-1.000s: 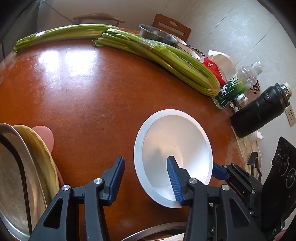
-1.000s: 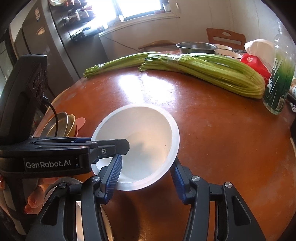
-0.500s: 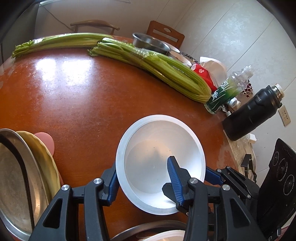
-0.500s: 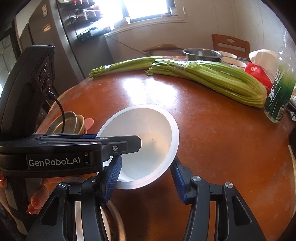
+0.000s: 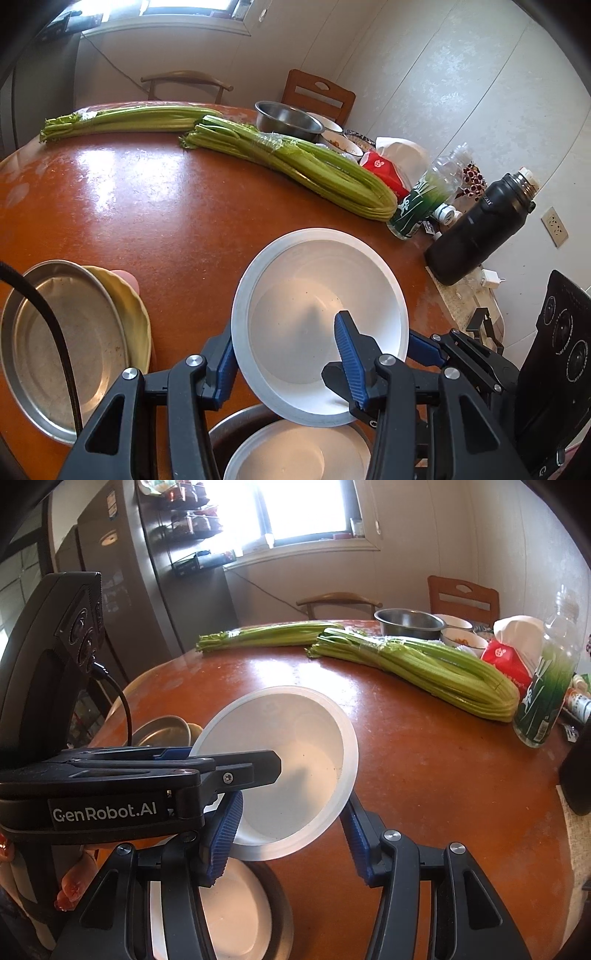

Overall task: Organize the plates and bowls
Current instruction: 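Carry the second white bowl with the left tool and lower it into the first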

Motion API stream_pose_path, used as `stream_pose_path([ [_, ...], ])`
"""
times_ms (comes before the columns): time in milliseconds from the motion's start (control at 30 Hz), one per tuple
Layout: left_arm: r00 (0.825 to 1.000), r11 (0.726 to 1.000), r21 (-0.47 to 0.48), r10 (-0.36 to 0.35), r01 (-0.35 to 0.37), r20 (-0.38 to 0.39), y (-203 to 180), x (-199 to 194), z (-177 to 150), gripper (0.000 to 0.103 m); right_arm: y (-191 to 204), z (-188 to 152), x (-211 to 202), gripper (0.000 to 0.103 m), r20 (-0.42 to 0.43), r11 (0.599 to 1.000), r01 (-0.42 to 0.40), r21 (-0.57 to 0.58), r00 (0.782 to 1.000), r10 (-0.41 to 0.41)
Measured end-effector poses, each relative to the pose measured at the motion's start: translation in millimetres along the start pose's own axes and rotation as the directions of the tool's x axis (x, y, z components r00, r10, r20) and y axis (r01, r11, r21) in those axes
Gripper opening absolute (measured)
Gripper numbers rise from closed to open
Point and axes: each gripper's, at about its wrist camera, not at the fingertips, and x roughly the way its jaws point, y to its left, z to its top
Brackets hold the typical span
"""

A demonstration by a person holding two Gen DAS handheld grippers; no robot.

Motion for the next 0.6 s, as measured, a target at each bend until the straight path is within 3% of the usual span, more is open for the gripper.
stream_pose_path([
  [600,0.998,1.000,0.016,0.001,-0.002,0.061,-3,-50,-33,0.049,37,-18,-36,0.056,0.036,0.999,-0.004,-0.047,0.999,0.005],
])
